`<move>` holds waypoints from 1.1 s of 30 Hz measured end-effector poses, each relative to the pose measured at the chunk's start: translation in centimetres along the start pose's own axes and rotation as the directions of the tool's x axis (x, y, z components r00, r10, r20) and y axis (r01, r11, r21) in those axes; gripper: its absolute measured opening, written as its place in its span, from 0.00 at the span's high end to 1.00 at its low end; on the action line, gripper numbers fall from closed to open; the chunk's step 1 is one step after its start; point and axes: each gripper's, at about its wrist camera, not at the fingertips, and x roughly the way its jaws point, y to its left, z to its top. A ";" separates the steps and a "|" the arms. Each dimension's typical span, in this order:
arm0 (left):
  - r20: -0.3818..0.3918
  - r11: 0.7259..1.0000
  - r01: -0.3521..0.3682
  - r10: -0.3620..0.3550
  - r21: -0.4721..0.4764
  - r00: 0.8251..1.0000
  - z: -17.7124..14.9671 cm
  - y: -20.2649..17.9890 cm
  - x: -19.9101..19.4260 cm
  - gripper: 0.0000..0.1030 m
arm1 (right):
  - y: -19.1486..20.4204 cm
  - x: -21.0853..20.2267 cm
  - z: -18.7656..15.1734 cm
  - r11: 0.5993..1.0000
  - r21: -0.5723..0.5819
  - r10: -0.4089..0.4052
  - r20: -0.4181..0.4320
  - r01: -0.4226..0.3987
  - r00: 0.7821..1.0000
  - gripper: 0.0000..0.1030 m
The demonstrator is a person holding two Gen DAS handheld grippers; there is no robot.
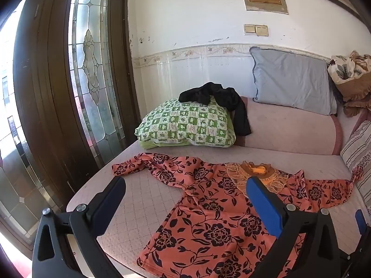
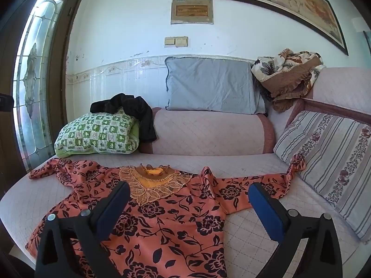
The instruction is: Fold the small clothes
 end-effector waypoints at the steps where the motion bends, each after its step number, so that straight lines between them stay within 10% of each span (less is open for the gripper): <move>1: -0.002 1.000 0.001 -0.001 0.001 1.000 0.1 0.0 0.2 0.00 | 0.0 0.0 0.1 1.000 0.001 -0.001 0.000 0.001 1.000 0.00; 33: -0.070 1.000 0.022 -0.020 0.023 0.997 -0.9 -1.9 4.7 0.00 | 0.0 1.2 -0.2 1.000 -0.016 0.001 -0.007 -0.001 1.000 0.00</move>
